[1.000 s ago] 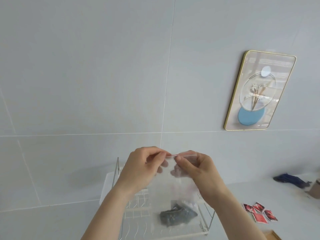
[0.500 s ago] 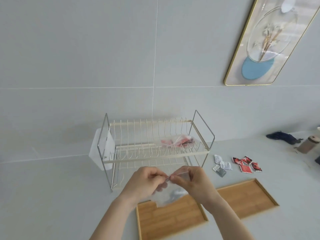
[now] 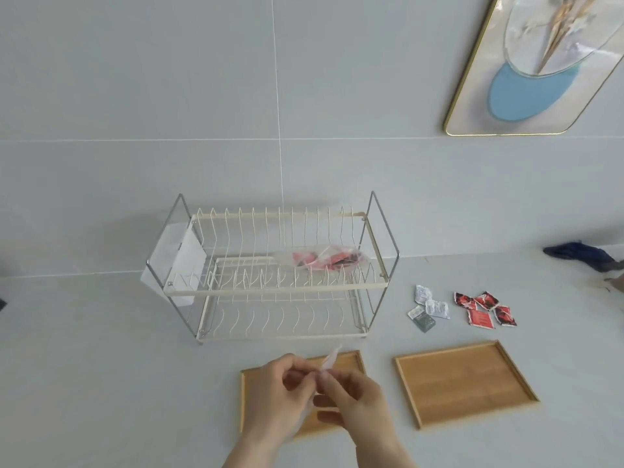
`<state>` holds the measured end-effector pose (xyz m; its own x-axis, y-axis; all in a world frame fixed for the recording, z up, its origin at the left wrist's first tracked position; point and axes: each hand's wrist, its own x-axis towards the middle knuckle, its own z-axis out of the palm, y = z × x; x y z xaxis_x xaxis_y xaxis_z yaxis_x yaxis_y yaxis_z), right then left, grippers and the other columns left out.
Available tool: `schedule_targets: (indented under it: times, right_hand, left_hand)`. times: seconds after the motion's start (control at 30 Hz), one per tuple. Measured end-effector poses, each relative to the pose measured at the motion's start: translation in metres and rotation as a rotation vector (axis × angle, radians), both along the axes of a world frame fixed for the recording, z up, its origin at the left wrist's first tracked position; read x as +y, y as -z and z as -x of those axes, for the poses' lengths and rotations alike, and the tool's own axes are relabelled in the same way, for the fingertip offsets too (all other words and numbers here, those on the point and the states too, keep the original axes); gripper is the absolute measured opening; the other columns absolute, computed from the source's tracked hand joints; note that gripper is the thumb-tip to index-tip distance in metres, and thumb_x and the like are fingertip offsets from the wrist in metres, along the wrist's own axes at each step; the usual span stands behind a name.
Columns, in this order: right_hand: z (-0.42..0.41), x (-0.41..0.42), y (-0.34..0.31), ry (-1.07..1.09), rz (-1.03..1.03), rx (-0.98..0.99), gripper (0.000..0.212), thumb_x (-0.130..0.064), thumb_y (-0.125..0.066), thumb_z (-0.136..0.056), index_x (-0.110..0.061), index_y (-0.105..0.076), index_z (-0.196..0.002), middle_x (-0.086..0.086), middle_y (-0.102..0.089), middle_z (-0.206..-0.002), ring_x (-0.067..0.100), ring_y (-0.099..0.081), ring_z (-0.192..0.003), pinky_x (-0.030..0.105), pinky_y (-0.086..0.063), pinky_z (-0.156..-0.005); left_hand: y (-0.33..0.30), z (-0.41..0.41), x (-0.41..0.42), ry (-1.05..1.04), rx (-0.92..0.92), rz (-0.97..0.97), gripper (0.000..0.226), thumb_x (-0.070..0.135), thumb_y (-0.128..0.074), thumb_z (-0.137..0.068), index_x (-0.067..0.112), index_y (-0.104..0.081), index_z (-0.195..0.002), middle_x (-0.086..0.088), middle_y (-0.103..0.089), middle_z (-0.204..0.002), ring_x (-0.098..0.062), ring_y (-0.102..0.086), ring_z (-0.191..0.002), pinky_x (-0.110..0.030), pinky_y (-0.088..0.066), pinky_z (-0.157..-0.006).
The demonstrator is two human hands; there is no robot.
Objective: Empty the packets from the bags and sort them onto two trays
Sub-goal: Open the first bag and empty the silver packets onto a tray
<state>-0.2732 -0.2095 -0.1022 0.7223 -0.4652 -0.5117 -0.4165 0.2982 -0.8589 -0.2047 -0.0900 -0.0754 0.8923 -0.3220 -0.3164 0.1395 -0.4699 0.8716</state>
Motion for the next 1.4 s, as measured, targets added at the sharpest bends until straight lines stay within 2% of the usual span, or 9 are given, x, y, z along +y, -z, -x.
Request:
schedule_targets:
  times: [0.47,0.63,0.77,0.87,0.97,1.07,1.23,1.3,1.4]
  right_hand:
    - [0.008,-0.046,0.006,-0.215,-0.444,0.041,0.024,-0.015,-0.067,-0.091,0.005,-0.071,-0.103,0.018,-0.078,-0.099,0.026,-0.075,-0.087,0.034,-0.057,-0.075]
    - [0.012,-0.050,0.011,-0.194,-0.108,0.064,0.013,-0.008,-0.063,-0.091,-0.004,-0.069,-0.081,0.020,-0.079,-0.086,0.024,-0.076,-0.075,0.024,-0.052,-0.055]
    - [0.015,-0.072,0.014,-0.108,0.166,0.119,0.015,-0.008,-0.058,-0.090,-0.003,-0.068,-0.079,0.010,-0.079,-0.070,0.011,-0.062,-0.047,0.024,-0.050,-0.048]
    - [0.017,-0.080,0.018,-0.200,0.285,0.067,0.016,-0.015,-0.063,-0.086,-0.016,-0.066,-0.071,0.005,-0.076,-0.069,0.024,-0.070,-0.067,0.042,-0.060,-0.069]
    - [0.014,-0.085,0.011,-0.231,0.251,-0.020,0.022,-0.012,-0.064,-0.090,-0.015,-0.059,-0.069,-0.005,-0.064,-0.063,0.018,-0.059,-0.067,0.024,-0.048,-0.064]
    - [0.008,-0.097,-0.012,-0.344,0.145,-0.116,0.018,-0.003,-0.053,-0.092,-0.008,-0.052,-0.075,-0.001,-0.076,-0.079,0.026,-0.067,-0.078,0.028,-0.050,-0.069]
    - [-0.001,-0.125,-0.061,-0.589,-0.042,-0.325,0.018,0.004,-0.046,-0.097,-0.006,-0.050,-0.082,0.016,-0.076,-0.082,0.024,-0.067,-0.075,0.034,-0.055,-0.075]
    - [-0.005,-0.136,-0.071,-0.619,-0.103,-0.393,0.013,-0.001,-0.052,-0.095,-0.007,-0.053,-0.083,0.010,-0.068,-0.075,0.024,-0.064,-0.072,0.033,-0.052,-0.074]
    - [-0.007,-0.149,-0.072,-0.578,-0.221,-0.483,0.006,-0.006,-0.055,-0.092,-0.005,-0.056,-0.086,0.010,-0.066,-0.074,0.021,-0.062,-0.068,0.024,-0.048,-0.065]
  left_hand:
    - [0.019,0.021,-0.021,-0.164,0.334,0.191,0.008,0.011,-0.081,-0.078,0.005,-0.077,-0.082,-0.007,-0.074,-0.071,-0.012,-0.069,-0.067,-0.019,-0.052,-0.060]
    - [0.023,0.027,-0.035,-0.271,0.332,0.119,0.012,0.018,-0.075,-0.074,0.006,-0.076,-0.074,-0.021,-0.076,-0.073,-0.029,-0.072,-0.067,-0.038,-0.057,-0.068]
    - [0.030,0.015,-0.018,-0.426,0.080,-0.062,0.014,0.017,-0.069,-0.083,0.017,-0.072,-0.069,0.001,-0.066,-0.051,-0.017,-0.059,-0.046,-0.036,-0.051,-0.063]
    - [0.027,0.013,-0.010,-0.332,-0.090,-0.171,0.016,0.014,-0.070,-0.086,0.021,-0.068,-0.072,0.001,-0.068,-0.057,-0.019,-0.062,-0.054,-0.033,-0.050,-0.060]
    - [0.025,0.012,-0.015,-0.287,-0.070,0.035,0.024,-0.004,-0.059,-0.092,0.014,-0.069,-0.079,-0.002,-0.071,-0.066,-0.015,-0.065,-0.062,-0.020,-0.053,-0.061]
    - [0.029,0.007,-0.016,-0.146,-0.174,-0.004,0.062,-0.012,-0.054,-0.088,0.047,-0.067,-0.099,0.017,-0.075,-0.100,-0.007,-0.071,-0.097,-0.016,-0.054,-0.083]
    - [0.021,-0.006,-0.039,0.311,-0.231,-0.110,0.087,0.072,-0.081,-0.057,0.066,-0.041,-0.134,0.034,-0.035,-0.146,0.001,-0.028,-0.147,-0.025,-0.029,-0.114]
    - [0.026,-0.010,-0.052,0.413,-0.222,-0.112,0.069,0.077,-0.076,-0.057,0.066,-0.053,-0.122,0.026,-0.050,-0.136,-0.013,-0.043,-0.141,-0.032,-0.039,-0.114]
    - [0.017,0.004,-0.064,0.540,-0.390,-0.202,0.035,0.048,-0.075,-0.072,0.036,-0.062,-0.103,0.021,-0.068,-0.096,0.001,-0.063,-0.091,-0.037,-0.056,-0.083]
